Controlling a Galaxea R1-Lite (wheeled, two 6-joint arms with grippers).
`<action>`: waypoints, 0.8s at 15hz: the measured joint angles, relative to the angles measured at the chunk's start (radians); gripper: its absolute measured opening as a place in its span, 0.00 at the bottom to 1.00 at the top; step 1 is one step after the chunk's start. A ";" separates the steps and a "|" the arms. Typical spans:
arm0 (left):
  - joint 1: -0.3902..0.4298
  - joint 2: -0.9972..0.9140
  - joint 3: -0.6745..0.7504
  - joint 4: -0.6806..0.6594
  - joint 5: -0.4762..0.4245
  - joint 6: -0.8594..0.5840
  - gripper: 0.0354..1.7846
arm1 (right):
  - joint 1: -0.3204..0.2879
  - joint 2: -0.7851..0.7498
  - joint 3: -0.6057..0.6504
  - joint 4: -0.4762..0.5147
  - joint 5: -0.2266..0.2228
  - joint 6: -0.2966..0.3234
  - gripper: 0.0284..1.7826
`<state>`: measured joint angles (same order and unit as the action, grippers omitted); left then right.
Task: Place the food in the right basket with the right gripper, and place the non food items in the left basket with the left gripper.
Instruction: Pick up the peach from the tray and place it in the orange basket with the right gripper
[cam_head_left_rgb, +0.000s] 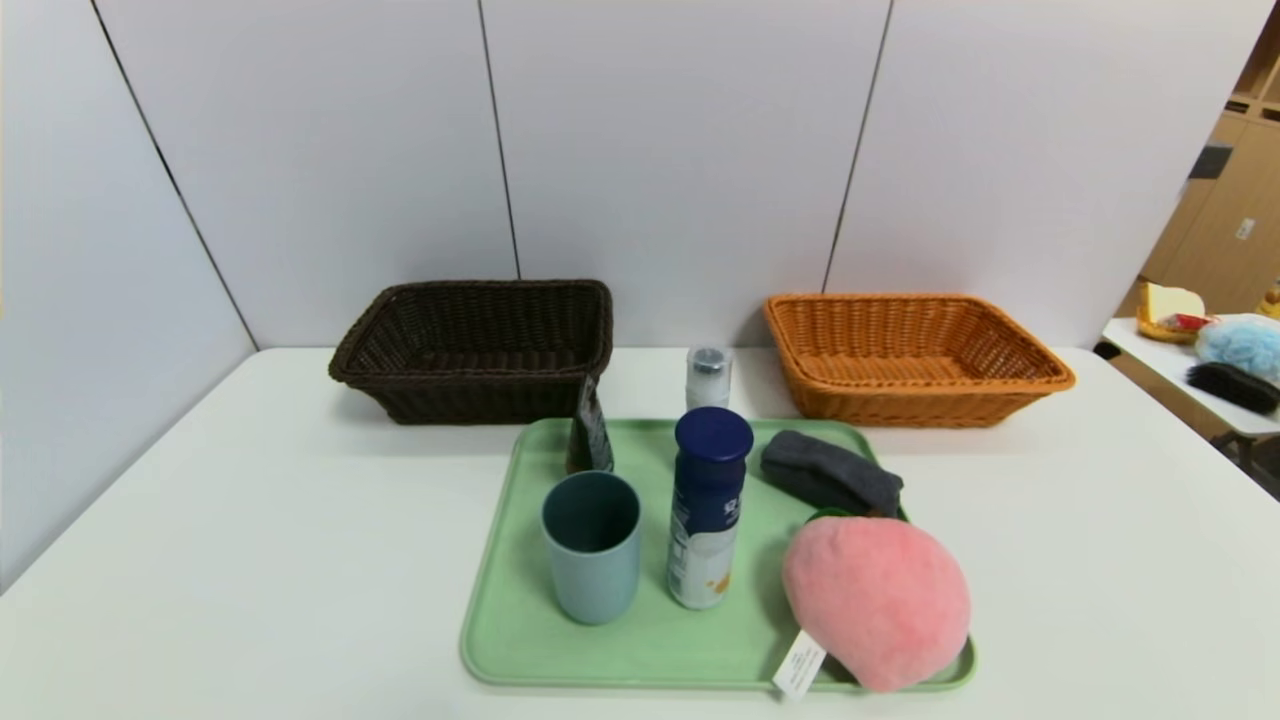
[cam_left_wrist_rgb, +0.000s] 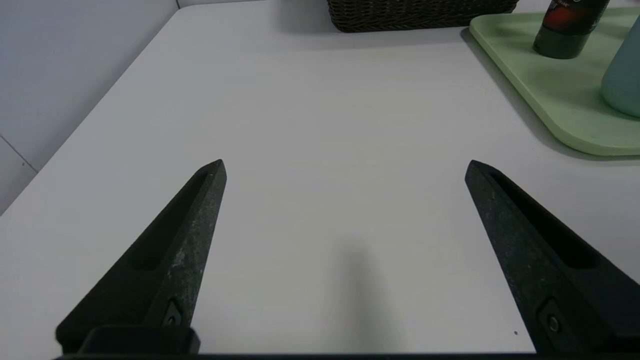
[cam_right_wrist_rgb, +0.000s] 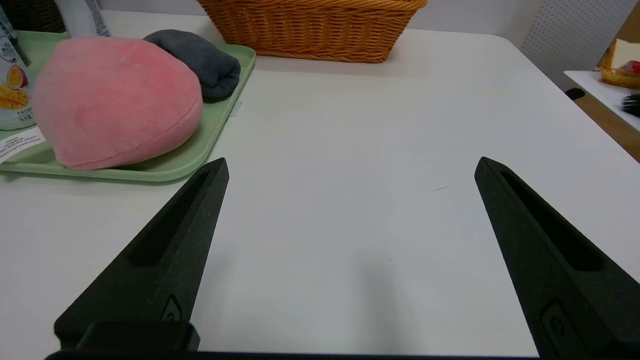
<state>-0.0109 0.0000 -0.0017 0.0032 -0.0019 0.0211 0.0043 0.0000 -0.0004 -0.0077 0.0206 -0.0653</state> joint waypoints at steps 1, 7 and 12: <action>0.000 0.000 0.000 0.000 0.000 -0.005 0.94 | 0.000 0.000 0.000 -0.002 0.008 -0.011 0.95; 0.000 0.046 -0.142 -0.033 -0.132 0.100 0.94 | 0.000 0.017 -0.199 0.009 0.175 -0.136 0.95; -0.003 0.359 -0.382 -0.136 -0.174 0.101 0.94 | 0.018 0.264 -0.476 0.091 0.272 -0.113 0.95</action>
<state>-0.0134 0.3591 -0.3838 -0.1328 -0.1764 0.1221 0.0219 0.2640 -0.4762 0.0832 0.2923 -0.1785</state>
